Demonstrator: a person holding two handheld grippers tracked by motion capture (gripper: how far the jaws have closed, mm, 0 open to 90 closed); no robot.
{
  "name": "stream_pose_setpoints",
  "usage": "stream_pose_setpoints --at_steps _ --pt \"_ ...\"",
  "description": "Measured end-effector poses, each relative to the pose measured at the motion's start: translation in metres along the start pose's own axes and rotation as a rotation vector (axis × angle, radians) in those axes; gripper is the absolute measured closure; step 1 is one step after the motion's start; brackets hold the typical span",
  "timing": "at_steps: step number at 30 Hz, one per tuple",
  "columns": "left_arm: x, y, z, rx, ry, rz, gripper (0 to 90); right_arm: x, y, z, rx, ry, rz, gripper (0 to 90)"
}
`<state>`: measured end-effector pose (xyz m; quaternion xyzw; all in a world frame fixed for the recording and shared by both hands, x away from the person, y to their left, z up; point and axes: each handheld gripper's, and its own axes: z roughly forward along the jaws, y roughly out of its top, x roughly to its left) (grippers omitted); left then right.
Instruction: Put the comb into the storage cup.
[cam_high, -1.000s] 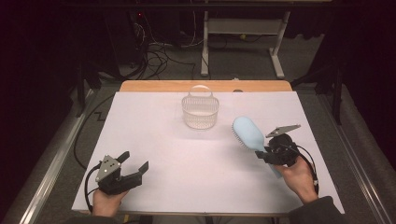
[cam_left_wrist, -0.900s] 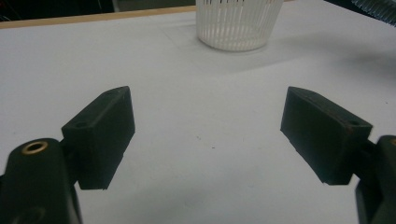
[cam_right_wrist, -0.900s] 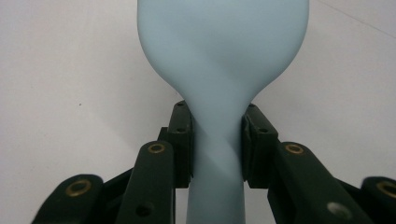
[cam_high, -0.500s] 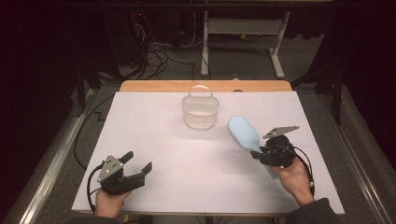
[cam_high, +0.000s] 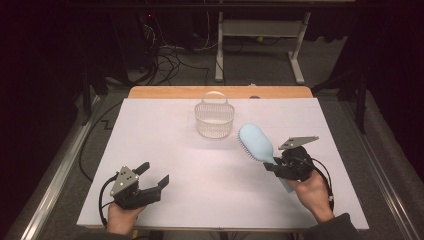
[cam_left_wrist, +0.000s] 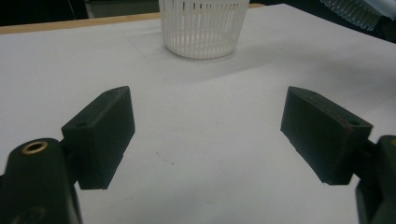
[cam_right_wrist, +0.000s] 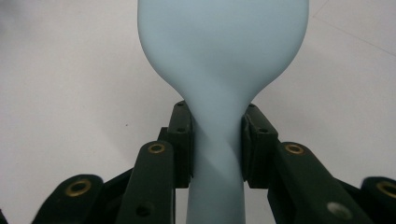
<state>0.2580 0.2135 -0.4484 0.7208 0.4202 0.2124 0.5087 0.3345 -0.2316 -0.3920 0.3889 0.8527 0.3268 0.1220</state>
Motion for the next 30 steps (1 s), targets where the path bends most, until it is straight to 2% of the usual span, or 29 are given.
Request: stream_pose_setpoints --at_steps 5,23,30 --pt "-0.005 0.005 0.003 -0.010 -0.011 0.009 16.8 0.002 0.000 -0.003 -0.020 0.011 -0.003 70.5" --pt "-0.020 0.016 0.017 -0.001 -0.065 0.068 16.8 0.015 0.004 0.001 -0.024 0.037 -0.026 70.5" --pt "-0.025 0.020 0.021 -0.008 -0.100 0.070 16.8 0.021 0.006 0.003 -0.022 0.048 -0.040 70.5"
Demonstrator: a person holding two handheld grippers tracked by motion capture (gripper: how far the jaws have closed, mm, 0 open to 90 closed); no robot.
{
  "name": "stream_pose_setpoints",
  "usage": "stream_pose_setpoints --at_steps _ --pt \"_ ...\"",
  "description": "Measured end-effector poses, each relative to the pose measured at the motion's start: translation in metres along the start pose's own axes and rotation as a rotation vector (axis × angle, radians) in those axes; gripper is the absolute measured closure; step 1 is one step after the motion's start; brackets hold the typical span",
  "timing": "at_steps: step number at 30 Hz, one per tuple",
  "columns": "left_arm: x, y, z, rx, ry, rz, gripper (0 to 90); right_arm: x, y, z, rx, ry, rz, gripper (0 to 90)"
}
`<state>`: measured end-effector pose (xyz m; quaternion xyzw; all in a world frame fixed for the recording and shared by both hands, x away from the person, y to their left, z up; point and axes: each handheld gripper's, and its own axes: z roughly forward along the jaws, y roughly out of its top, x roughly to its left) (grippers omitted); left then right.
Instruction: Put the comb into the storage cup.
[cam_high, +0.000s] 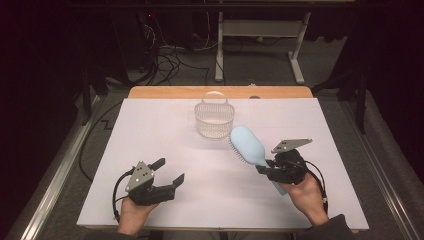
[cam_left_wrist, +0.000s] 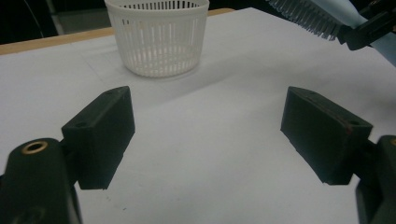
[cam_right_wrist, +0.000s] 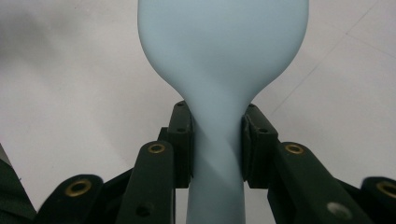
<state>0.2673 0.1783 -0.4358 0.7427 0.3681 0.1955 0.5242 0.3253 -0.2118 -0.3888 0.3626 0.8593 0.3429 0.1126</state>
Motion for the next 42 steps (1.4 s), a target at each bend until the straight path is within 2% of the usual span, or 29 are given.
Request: stream_pose_setpoints --at_steps 13,15,20,24,29,42 --pt "-0.008 0.006 0.012 0.004 -0.038 0.003 16.7 0.006 0.001 0.001 -0.003 0.020 -0.020 70.5" --pt "-0.010 0.008 0.014 0.008 -0.039 0.009 16.7 0.007 0.002 0.001 -0.002 0.021 -0.024 70.5" --pt "-0.018 0.010 0.020 0.031 -0.038 0.052 16.7 0.011 0.003 0.001 -0.002 0.025 -0.035 70.4" --pt "-0.023 0.014 0.025 0.035 -0.059 0.061 16.7 0.013 0.003 0.001 -0.005 0.028 -0.044 70.4" --pt "-0.026 0.018 0.029 0.027 -0.101 0.051 16.7 0.016 0.003 0.000 -0.006 0.030 -0.050 70.5" --pt "-0.034 0.028 0.043 0.045 -0.160 0.061 16.7 0.022 0.005 0.000 -0.020 0.049 -0.067 70.4"
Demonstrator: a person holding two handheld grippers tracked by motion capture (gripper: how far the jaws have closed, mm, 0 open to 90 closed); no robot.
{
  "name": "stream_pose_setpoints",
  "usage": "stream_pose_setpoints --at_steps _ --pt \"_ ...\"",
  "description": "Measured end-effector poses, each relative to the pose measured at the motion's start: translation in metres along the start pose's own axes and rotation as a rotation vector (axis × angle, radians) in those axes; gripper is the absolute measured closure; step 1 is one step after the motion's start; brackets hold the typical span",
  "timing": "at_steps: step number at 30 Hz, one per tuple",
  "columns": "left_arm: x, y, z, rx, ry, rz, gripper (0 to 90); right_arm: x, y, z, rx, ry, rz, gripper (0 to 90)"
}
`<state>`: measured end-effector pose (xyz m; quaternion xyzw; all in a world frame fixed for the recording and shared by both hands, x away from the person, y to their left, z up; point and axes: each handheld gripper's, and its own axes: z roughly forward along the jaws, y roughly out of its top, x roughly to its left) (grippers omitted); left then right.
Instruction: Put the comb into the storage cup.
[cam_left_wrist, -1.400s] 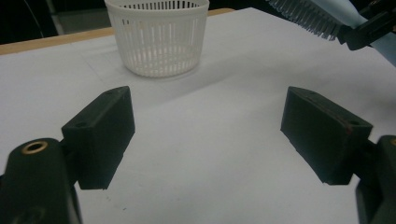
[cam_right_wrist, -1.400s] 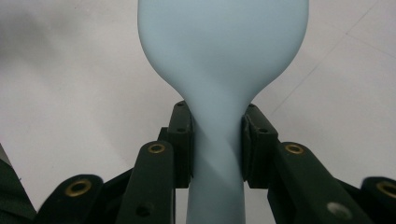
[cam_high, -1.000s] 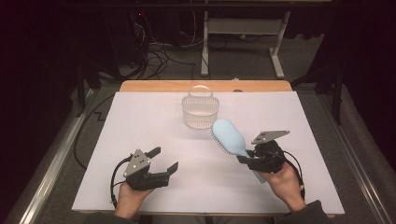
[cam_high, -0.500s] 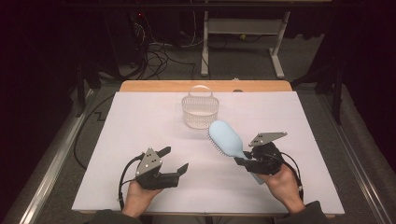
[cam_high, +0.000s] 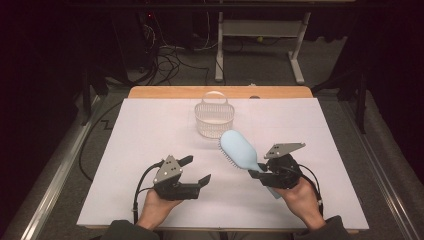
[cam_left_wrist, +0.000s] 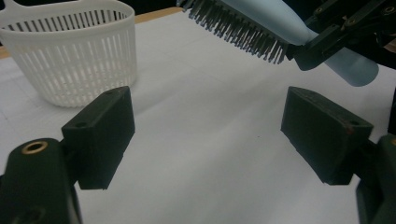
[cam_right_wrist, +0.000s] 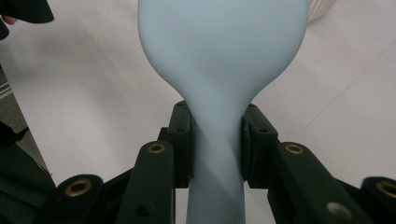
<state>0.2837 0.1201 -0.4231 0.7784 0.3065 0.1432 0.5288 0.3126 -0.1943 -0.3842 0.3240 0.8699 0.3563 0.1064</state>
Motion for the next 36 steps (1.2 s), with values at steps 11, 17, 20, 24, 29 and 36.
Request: stream_pose_setpoints --at_steps 11,17,20,24,29,36 --pt "-0.005 0.007 0.014 0.013 -0.043 -0.001 16.6 0.004 0.002 0.001 -0.008 0.020 -0.012 70.4" --pt "-0.008 0.011 0.020 0.014 -0.074 -0.003 16.6 0.008 0.003 0.003 -0.006 0.026 -0.021 70.4" --pt "-0.008 0.012 0.022 0.015 -0.078 0.001 16.6 0.009 0.003 0.003 -0.007 0.028 -0.026 70.4" --pt "-0.010 0.013 0.024 0.017 -0.086 0.002 16.6 0.011 0.004 0.004 -0.009 0.031 -0.032 70.4" --pt "-0.012 0.014 0.026 0.017 -0.090 0.010 16.6 0.013 0.004 0.006 -0.011 0.037 -0.037 70.4" --pt "-0.012 0.015 0.028 0.023 -0.097 0.008 16.6 0.016 0.005 0.007 -0.011 0.041 -0.044 70.4"
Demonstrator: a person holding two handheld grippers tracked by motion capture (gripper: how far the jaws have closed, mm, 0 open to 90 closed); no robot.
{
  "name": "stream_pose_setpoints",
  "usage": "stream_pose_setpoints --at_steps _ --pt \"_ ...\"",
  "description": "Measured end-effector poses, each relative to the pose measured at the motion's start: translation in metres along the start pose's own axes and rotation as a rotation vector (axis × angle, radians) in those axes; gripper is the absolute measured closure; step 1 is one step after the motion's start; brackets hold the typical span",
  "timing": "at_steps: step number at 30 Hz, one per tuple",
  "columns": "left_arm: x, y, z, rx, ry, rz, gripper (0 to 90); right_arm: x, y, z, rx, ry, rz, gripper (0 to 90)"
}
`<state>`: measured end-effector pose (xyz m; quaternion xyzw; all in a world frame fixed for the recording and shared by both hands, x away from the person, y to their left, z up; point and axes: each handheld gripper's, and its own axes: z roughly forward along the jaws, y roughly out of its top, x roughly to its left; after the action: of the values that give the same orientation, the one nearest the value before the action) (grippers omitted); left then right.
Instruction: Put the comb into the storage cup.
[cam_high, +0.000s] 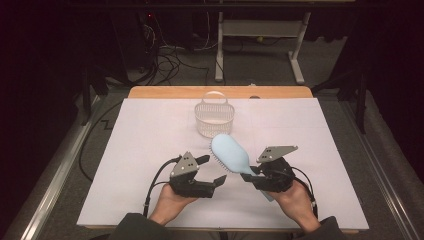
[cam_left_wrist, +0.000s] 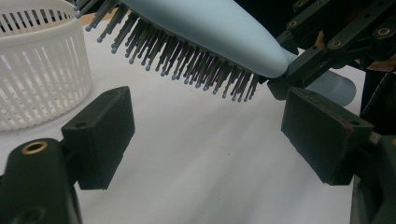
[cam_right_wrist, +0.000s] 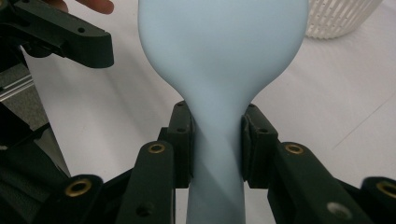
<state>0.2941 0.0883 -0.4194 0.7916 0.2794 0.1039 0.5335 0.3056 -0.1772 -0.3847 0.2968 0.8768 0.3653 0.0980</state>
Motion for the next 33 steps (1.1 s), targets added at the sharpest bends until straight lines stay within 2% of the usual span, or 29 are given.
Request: stream_pose_setpoints --at_steps 25,33 --pt "-0.003 0.001 0.005 0.006 -0.031 -0.023 16.6 0.012 0.005 0.008 -0.001 0.027 -0.034 70.4" --pt "-0.001 0.003 0.003 -0.012 -0.037 -0.042 16.6 0.015 0.006 0.011 -0.005 0.034 -0.040 70.4"
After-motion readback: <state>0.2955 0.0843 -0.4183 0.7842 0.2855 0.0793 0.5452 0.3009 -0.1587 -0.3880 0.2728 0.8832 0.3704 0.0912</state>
